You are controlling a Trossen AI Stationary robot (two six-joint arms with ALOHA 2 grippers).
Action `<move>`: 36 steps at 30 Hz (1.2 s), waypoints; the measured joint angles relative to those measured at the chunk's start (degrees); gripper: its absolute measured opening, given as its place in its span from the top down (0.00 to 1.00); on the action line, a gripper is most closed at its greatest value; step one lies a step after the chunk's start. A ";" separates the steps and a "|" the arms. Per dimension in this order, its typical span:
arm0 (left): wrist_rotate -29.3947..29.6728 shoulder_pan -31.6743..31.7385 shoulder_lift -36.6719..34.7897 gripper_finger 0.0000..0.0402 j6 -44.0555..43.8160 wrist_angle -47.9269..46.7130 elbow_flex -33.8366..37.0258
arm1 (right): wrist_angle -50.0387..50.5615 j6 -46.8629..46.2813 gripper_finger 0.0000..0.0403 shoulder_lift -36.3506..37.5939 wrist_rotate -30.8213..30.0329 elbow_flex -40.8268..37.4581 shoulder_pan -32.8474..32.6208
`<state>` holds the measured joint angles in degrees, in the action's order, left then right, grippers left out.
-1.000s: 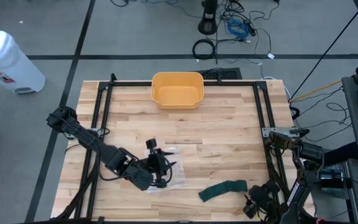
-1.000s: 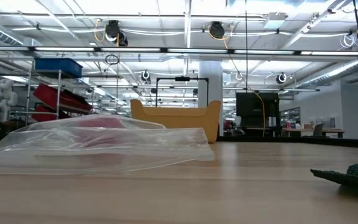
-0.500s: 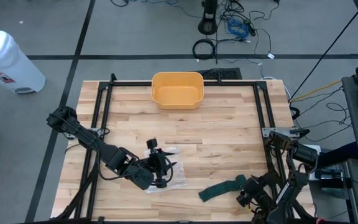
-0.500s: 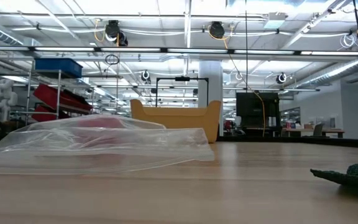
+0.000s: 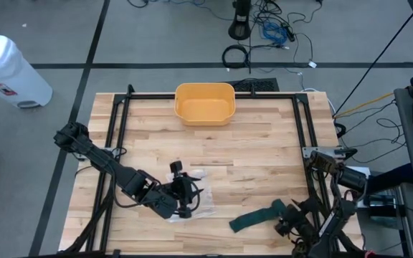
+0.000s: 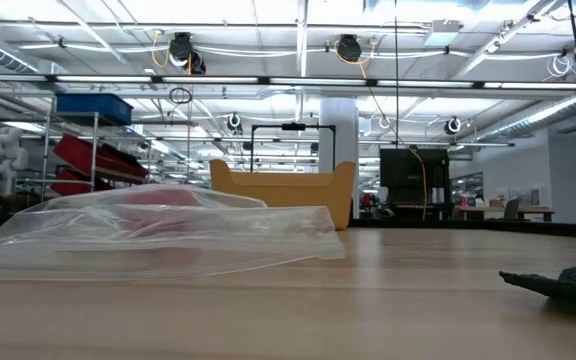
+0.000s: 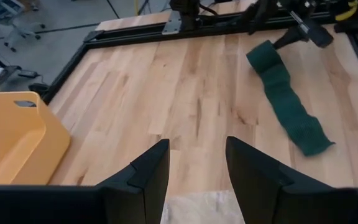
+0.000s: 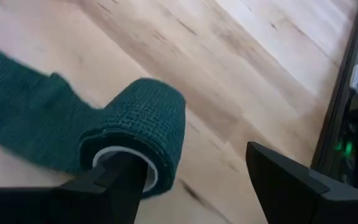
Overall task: Roll bandage
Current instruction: Roll the green bandage
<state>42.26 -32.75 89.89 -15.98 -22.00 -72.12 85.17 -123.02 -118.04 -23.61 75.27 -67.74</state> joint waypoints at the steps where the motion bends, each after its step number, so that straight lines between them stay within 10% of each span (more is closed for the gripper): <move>1: -0.08 -0.02 0.00 0.59 0.20 0.00 0.00 | -0.11 -0.20 0.37 0.00 0.01 0.37 -0.60; 17: -0.10 0.00 0.00 0.59 1.50 0.00 0.00 | -4.51 12.39 0.37 0.02 -3.14 0.95 -5.70; 36: -0.45 0.00 0.00 0.59 1.74 -0.04 0.00 | -7.13 5.11 0.37 -5.11 -3.74 0.25 -7.01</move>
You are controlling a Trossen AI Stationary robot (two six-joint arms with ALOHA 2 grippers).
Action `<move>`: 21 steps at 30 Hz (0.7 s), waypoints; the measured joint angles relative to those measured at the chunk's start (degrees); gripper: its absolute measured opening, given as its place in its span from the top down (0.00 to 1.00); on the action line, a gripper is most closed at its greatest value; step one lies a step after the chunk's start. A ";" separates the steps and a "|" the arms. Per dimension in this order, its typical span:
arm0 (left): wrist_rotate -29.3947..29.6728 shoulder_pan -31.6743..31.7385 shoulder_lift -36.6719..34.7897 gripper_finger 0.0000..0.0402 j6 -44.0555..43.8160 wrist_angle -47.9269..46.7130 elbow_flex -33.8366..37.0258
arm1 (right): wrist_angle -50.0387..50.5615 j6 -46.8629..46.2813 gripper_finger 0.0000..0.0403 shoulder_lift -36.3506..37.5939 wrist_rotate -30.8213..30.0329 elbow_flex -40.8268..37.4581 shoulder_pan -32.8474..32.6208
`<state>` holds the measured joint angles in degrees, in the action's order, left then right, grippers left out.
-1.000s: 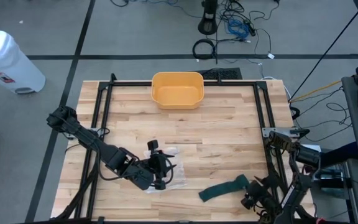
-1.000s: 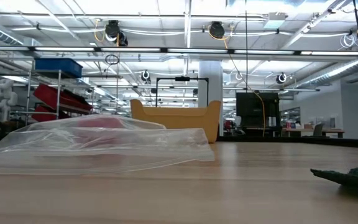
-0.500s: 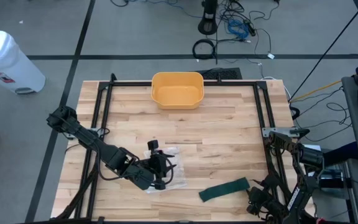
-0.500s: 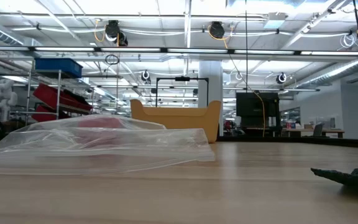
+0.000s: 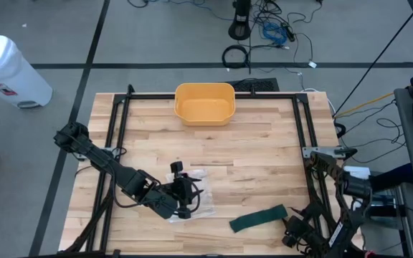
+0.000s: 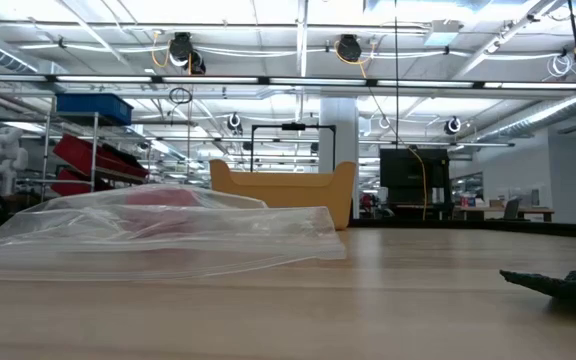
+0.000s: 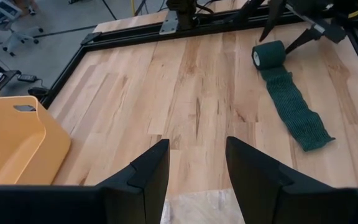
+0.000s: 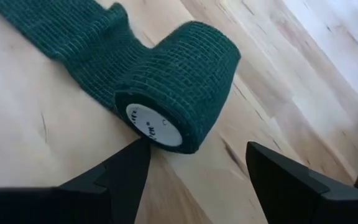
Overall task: Roll bandage
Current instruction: Roll the green bandage
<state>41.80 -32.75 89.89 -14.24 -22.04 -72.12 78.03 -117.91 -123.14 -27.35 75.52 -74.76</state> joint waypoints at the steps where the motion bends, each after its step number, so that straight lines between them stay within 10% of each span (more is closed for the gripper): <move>1: -0.02 0.00 0.00 0.59 0.00 0.02 0.00 | 0.03 -0.76 0.37 -0.48 -0.22 0.07 -0.08; 21: -0.02 0.00 0.00 0.59 0.11 0.02 0.00 | 9.82 -1.80 0.37 -0.69 0.35 1.93 0.06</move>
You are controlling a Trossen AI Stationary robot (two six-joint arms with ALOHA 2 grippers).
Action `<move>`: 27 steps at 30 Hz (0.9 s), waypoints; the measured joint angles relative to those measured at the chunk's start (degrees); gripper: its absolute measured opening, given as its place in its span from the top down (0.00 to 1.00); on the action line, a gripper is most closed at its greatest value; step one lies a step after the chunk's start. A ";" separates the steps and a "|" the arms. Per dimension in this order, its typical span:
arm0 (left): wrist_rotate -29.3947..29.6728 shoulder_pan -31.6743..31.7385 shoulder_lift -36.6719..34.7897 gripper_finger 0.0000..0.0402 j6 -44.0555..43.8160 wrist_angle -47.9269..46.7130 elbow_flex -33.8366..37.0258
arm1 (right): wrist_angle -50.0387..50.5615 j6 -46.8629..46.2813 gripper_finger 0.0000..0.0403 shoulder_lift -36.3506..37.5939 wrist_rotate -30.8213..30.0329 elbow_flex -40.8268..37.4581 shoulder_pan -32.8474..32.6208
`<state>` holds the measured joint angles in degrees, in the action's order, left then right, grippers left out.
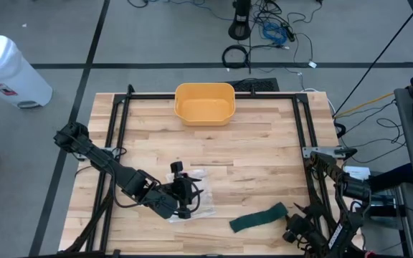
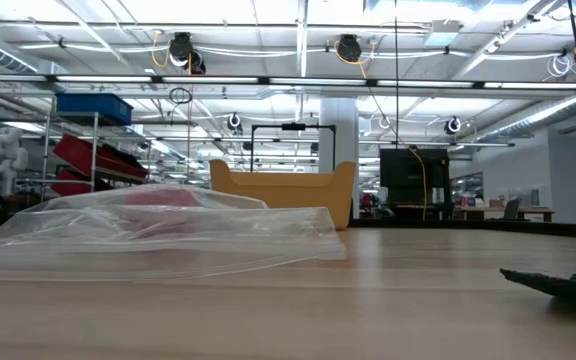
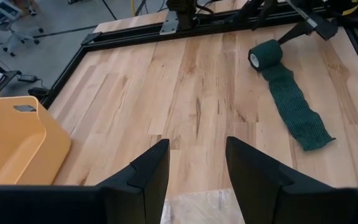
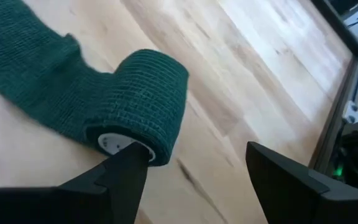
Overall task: Roll bandage
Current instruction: Roll the green bandage
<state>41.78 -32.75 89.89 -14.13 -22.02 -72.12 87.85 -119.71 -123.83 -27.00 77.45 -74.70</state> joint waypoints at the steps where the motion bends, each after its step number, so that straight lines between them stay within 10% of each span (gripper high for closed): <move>1: 0.00 0.00 0.00 0.59 0.00 0.00 0.00 | 0.23 0.11 0.37 0.00 -0.06 -0.30 0.00; 14: 0.00 0.00 0.00 0.59 -0.07 0.02 0.00 | 0.18 1.45 0.39 0.02 -3.55 -2.12 1.25; 27: 0.00 0.00 0.00 0.59 -0.04 0.02 0.00 | -2.60 1.89 0.67 0.02 -7.21 -2.14 1.63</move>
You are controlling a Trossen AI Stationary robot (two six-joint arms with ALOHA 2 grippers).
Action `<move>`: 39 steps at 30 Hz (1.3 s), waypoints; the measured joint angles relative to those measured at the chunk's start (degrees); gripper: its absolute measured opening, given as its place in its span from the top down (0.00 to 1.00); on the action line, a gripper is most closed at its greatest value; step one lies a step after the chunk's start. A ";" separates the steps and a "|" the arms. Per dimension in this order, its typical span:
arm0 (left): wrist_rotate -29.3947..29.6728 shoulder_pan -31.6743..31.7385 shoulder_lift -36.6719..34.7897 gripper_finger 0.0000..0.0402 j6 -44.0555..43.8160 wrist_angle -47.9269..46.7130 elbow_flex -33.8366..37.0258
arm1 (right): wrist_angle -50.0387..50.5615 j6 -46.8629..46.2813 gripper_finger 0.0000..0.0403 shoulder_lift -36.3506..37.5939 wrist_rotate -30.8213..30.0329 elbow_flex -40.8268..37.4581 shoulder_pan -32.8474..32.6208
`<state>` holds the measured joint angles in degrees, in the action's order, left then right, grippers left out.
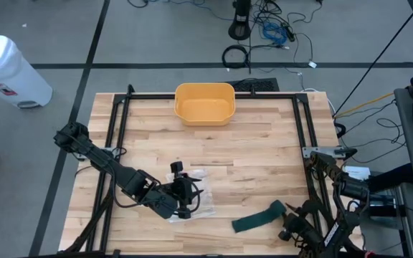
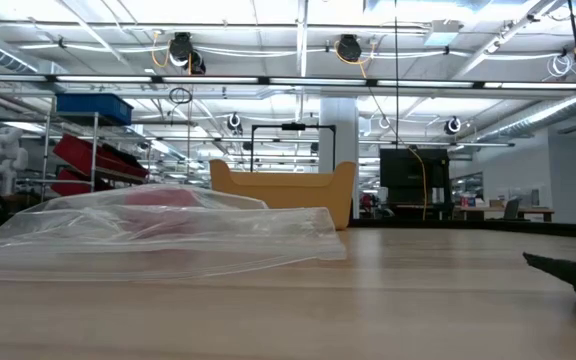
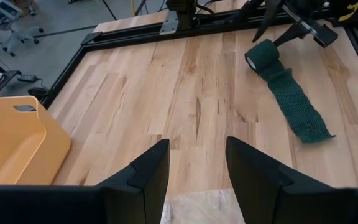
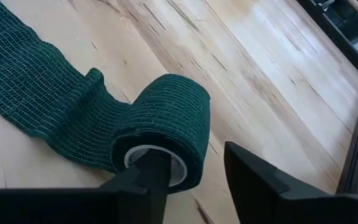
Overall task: Roll bandage
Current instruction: Roll the green bandage
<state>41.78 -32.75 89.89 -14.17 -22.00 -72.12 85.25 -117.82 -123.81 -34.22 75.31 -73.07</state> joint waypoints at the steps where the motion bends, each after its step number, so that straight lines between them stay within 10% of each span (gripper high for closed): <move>1: 0.00 0.00 0.00 0.59 -0.02 0.00 0.00 | 0.14 0.00 0.68 0.00 0.04 0.00 0.01; 39: 0.02 0.00 0.00 0.59 -0.24 0.00 0.00 | 4.68 0.59 0.72 0.07 1.55 4.44 1.23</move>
<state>41.80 -32.75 89.89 -14.41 -22.00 -72.12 89.93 -117.23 -123.74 -32.67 79.75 -71.83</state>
